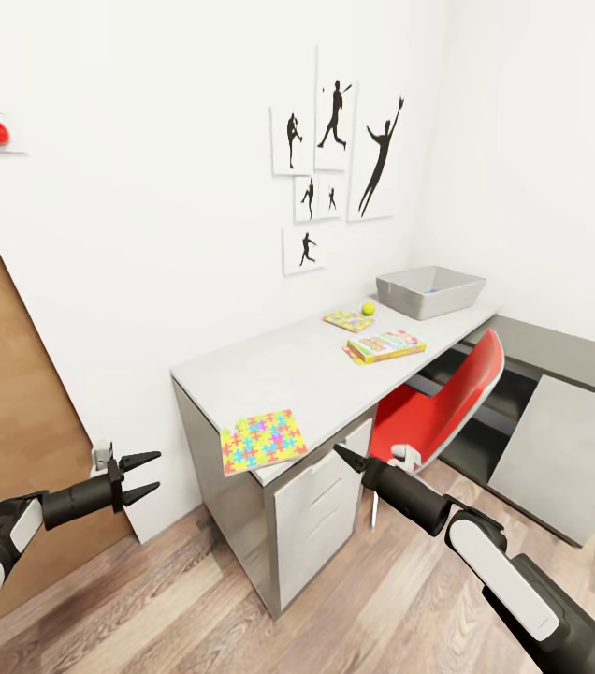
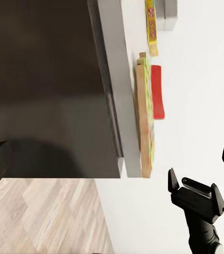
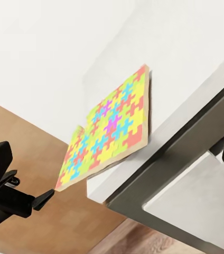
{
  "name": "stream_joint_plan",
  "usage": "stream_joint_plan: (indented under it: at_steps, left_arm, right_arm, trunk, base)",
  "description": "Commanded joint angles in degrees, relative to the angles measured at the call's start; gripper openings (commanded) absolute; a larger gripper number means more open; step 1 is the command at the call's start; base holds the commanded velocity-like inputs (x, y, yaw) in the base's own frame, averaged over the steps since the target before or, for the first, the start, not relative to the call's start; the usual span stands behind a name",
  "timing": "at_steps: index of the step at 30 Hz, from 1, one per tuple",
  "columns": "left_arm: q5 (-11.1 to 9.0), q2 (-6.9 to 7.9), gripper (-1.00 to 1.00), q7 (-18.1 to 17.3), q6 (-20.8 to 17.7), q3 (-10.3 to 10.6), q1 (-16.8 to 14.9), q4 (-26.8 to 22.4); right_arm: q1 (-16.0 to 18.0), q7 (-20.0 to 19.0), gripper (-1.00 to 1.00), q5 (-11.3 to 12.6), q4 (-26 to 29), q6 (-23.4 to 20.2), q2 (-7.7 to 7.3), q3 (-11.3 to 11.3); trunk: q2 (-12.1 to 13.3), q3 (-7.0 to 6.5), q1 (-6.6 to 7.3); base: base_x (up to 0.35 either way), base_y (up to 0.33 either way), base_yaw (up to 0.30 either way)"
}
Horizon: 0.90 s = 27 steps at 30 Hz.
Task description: Put all the toys in the child's room - the three board games (two on the bed and one on the table), the two jigsaw puzzles on the table, and the tennis ball on the table - inside the toy box on the table in the child's room.
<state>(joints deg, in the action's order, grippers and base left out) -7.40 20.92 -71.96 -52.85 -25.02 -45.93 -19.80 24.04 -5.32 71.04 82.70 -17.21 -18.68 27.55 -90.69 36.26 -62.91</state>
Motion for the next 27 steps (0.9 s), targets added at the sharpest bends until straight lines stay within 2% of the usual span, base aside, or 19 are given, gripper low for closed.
stream_joint_plan:
  at_steps: [1, 7, 13, 27]
  left_arm:
    - [0.0, 0.0, 1.0, -0.11, -0.42, -0.12, -0.04, 0.04]
    - [0.01, -0.04, 1.0, -0.11, -0.42, -0.12, 0.03, 0.03]
    - [-0.01, -0.09, 1.0, -0.11, -0.42, -0.13, 0.05, 0.06]
    - [0.0, -0.09, 1.0, -0.11, -0.5, -0.18, 0.13, 0.11]
  right_arm:
    - [0.05, -0.04, 1.0, 0.37, 0.01, -0.11, -0.04, 0.05]
    - [0.05, -0.04, 1.0, 0.4, 0.01, -0.11, -0.04, 0.05]
    - [0.05, -0.04, 1.0, 0.41, 0.01, -0.11, -0.04, 0.05]
    - [0.05, -0.04, 1.0, 0.42, 0.01, -0.11, -0.04, 0.11]
  trunk:
    - [0.39, -0.13, 0.23]
    - [0.39, -0.13, 0.23]
    - [2.79, -1.21, 1.55]
    - [2.79, -1.21, 1.55]
  base:
    - [0.0, 0.0, 0.0]
    - [0.0, 0.0, 0.0]
    - [0.0, 0.0, 0.0]
    - [0.0, -0.001, 0.0]
